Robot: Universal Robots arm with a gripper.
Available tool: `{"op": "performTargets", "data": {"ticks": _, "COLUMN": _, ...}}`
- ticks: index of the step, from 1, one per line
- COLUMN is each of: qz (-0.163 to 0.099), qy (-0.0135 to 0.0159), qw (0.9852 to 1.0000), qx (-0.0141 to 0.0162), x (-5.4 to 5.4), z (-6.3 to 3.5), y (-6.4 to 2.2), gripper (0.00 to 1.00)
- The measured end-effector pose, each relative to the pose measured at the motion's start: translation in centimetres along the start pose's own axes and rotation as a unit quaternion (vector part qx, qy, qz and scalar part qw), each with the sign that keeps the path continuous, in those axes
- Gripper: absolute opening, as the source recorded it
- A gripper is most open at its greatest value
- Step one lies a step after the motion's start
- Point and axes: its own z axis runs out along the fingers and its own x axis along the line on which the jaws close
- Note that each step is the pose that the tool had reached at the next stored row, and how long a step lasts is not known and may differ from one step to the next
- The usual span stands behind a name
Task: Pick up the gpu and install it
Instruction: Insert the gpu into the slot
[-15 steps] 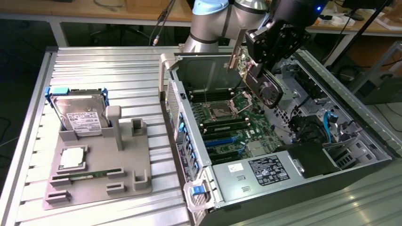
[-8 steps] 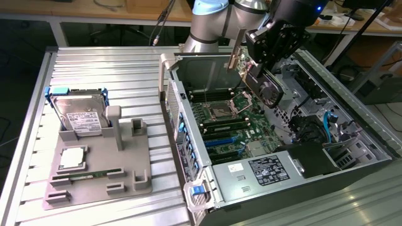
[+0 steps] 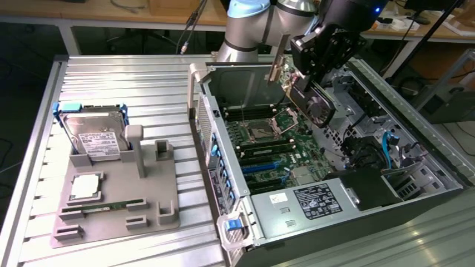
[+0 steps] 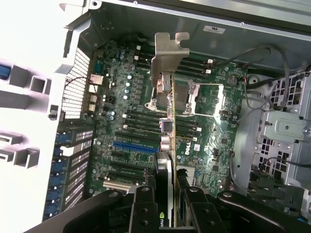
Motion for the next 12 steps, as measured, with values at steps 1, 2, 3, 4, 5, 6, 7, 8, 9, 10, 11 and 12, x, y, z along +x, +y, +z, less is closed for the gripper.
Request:
{"op": "performTargets", "data": {"ticks": 1, "qz": -0.001, "qy": 0.0001, "qw": 1.0, "qx": 0.0, "x": 0.0, "z": 0.0, "y": 0.0, "gripper": 0.27}}
{"op": "performTargets", "data": {"ticks": 2, "qz": -0.002, "qy": 0.0001, "qw": 1.0, "qx": 0.0, "x": 0.0, "z": 0.0, "y": 0.0, "gripper": 0.27}}
{"op": "performTargets", "data": {"ticks": 3, "qz": -0.004, "qy": 0.0002, "qw": 1.0, "qx": -0.0001, "x": 0.0, "z": 0.0, "y": 0.0, "gripper": 0.27}}
{"op": "performTargets", "data": {"ticks": 4, "qz": -0.005, "qy": 0.0003, "qw": 1.0, "qx": -0.0001, "x": 0.0, "z": 0.0, "y": 0.0, "gripper": 0.27}}
{"op": "performTargets", "data": {"ticks": 5, "qz": -0.006, "qy": 0.0004, "qw": 1.0, "qx": -0.0001, "x": 0.0, "z": 0.0, "y": 0.0, "gripper": 0.27}}
{"op": "performTargets", "data": {"ticks": 6, "qz": -0.008, "qy": 0.0004, "qw": 1.0, "qx": -0.0001, "x": 0.0, "z": 0.0, "y": 0.0, "gripper": 0.27}}
{"op": "performTargets", "data": {"ticks": 7, "qz": -0.009, "qy": 0.0005, "qw": 1.0, "qx": -0.0001, "x": 0.0, "z": 0.0, "y": 0.0, "gripper": 0.27}}
{"op": "performTargets", "data": {"ticks": 8, "qz": -0.01, "qy": 0.0006, "qw": 0.9999, "qx": -0.0002, "x": 0.0, "z": 0.0, "y": 0.0, "gripper": 0.27}}
{"op": "performTargets", "data": {"ticks": 9, "qz": -0.015, "qy": 0.0008, "qw": 0.9999, "qx": -0.0002, "x": 0.0, "z": 0.0, "y": 0.0, "gripper": 0.27}}
{"op": "performTargets", "data": {"ticks": 10, "qz": -0.02, "qy": 0.0011, "qw": 0.9998, "qx": -0.0003, "x": 0.0, "z": 0.0, "y": 0.0, "gripper": 0.27}}
{"op": "performTargets", "data": {"ticks": 11, "qz": -0.024, "qy": 0.0014, "qw": 0.9997, "qx": -0.0004, "x": 0.0, "z": 0.0, "y": 0.0, "gripper": 0.27}}
{"op": "performTargets", "data": {"ticks": 12, "qz": -0.026, "qy": 0.0015, "qw": 0.9997, "qx": -0.0004, "x": 0.0, "z": 0.0, "y": 0.0, "gripper": 0.27}}
